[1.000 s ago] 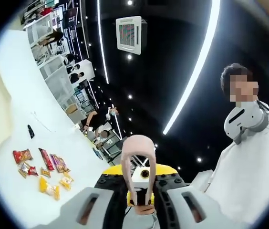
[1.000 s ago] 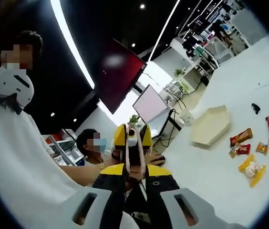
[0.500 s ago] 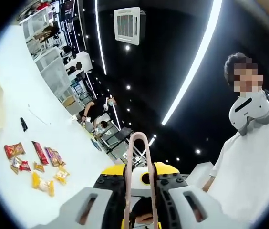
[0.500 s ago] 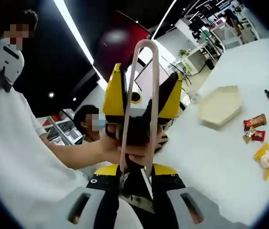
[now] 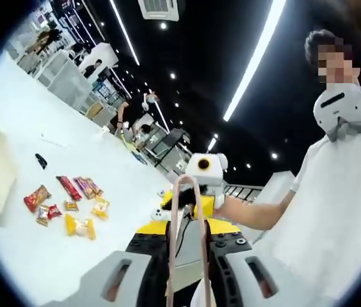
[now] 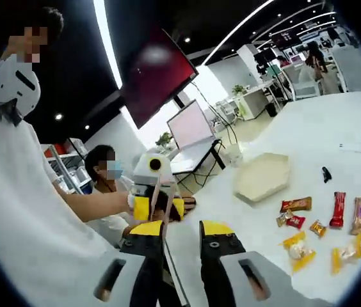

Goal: Place the target food into the container with the food tongs after gripping and lifting it, then release it inside without dropping or visibly crushing the food.

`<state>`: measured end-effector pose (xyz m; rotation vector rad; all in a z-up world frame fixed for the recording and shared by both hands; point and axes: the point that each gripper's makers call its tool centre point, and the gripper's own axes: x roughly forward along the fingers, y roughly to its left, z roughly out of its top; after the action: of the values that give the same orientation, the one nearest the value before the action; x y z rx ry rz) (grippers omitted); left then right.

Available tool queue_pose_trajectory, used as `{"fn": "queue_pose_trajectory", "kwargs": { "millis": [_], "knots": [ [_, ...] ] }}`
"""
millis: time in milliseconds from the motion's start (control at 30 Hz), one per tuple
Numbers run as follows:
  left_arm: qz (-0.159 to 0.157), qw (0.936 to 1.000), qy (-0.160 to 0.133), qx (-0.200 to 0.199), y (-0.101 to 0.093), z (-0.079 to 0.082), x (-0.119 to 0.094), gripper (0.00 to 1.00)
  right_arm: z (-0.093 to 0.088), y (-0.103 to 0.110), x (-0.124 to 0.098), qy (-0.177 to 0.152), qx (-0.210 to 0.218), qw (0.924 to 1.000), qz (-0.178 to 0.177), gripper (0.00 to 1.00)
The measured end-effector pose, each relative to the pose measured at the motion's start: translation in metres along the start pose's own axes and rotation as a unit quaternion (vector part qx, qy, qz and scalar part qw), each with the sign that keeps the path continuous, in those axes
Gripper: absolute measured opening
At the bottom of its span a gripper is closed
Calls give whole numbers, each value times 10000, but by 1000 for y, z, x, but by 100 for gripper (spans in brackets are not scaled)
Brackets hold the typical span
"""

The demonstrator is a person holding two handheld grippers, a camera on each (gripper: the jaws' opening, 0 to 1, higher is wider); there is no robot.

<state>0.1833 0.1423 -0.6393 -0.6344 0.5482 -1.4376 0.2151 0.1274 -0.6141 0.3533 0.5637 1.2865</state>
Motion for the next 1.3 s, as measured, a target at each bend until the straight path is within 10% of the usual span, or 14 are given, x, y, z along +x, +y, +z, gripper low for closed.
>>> {"fn": "queue_pose_trajectory", "kwargs": {
  "millis": [200,1033,1300],
  "knots": [
    [-247,9973,678,154,-12,-22,10,19,-16,23,19,522,-120,9971,541,17],
    [-366,9937,1039,188,-23,-44,20,19,-47,45,29,1023,296,9907,842,14],
    [-375,9987,349,74,-24,-20,17,25,-25,46,20,568,225,9950,785,13]
  ]
}}
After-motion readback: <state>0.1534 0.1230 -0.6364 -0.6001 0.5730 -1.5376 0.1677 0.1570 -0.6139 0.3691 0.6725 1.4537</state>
